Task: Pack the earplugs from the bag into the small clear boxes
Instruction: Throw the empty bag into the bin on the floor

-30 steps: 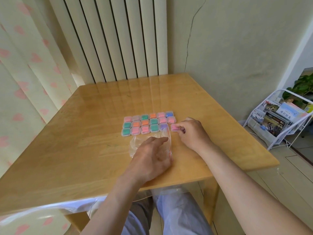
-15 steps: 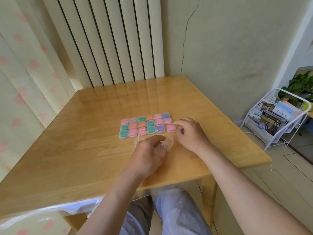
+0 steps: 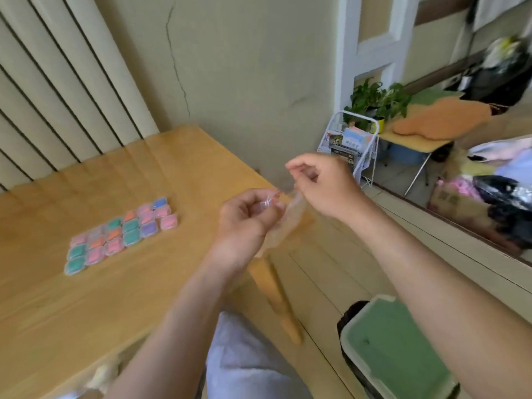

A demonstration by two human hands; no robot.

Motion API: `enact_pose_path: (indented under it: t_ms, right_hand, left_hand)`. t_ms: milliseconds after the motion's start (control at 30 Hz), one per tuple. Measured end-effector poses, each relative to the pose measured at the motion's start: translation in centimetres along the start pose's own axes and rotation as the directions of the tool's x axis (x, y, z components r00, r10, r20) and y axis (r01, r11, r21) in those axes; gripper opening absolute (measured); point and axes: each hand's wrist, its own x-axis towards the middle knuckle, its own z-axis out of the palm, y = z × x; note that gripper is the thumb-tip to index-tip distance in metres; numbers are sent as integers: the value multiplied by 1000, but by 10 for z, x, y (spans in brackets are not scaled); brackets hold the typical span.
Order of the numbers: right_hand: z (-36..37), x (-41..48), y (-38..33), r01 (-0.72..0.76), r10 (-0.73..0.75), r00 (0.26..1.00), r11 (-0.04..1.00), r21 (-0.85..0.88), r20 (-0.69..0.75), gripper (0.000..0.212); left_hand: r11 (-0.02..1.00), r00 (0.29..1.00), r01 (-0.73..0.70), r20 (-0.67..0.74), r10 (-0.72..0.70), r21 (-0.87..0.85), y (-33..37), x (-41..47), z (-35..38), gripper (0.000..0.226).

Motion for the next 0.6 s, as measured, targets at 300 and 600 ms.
enact_pose_path:
  t_ms: [300,600]
  right_hand:
    - [-85,-87,114,-301,293,947,953,-41,-132,25]
    - [-13,-240,235,-570,651,746,732,-374,138,31]
  left_hand:
    - [989,934,147,329,-142,10,-54,-2,131,6]
    - [870,845,312,309,-438,381,-187,-26,164,4]
